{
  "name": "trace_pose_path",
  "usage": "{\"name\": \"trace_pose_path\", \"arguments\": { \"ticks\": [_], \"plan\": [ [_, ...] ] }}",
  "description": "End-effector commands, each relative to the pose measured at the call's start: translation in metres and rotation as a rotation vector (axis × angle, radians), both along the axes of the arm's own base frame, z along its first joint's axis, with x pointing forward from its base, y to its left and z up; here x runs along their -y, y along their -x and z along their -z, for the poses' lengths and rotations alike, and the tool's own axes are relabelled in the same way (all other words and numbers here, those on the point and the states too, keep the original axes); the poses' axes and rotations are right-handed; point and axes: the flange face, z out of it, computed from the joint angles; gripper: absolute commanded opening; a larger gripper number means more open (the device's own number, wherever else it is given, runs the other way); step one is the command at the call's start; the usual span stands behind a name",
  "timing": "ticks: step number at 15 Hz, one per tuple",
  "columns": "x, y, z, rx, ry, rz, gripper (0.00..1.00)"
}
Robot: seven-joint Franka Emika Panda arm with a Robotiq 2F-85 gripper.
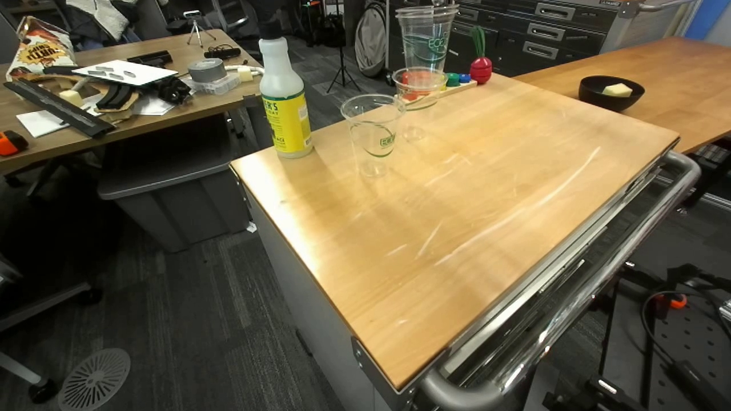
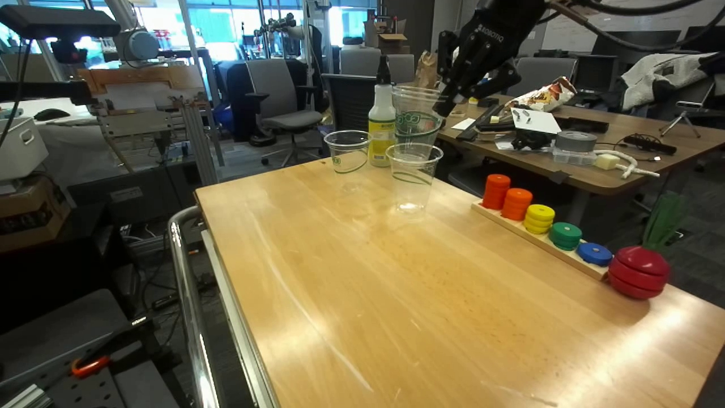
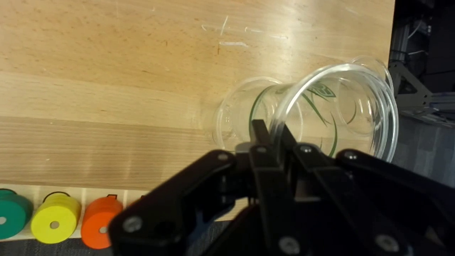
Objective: Pack the first disposable cup into the second then both into the third cup and put all into the fourth cup
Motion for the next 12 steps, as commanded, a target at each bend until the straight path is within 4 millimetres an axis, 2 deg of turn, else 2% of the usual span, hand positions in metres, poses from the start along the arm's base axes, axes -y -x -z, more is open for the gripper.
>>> {"name": "trace_pose_path", "arguments": {
  "ticks": [1, 3, 11, 12],
  "plan": [
    [-0.0015, -0.0056, 0.0062, -0.012, -0.001, -0.019, 0.33],
    [-0.0023, -0.0064, 0.0101, -0.014, 0.003, -0.030, 0.36],
    [0.0030, -0.0059, 0.0063, -0.011, 0.082, -0.019, 0.97],
    [0.0047, -0.0058, 0.0072, -0.016, 0.094, -0.012, 1.00]
  ]
}}
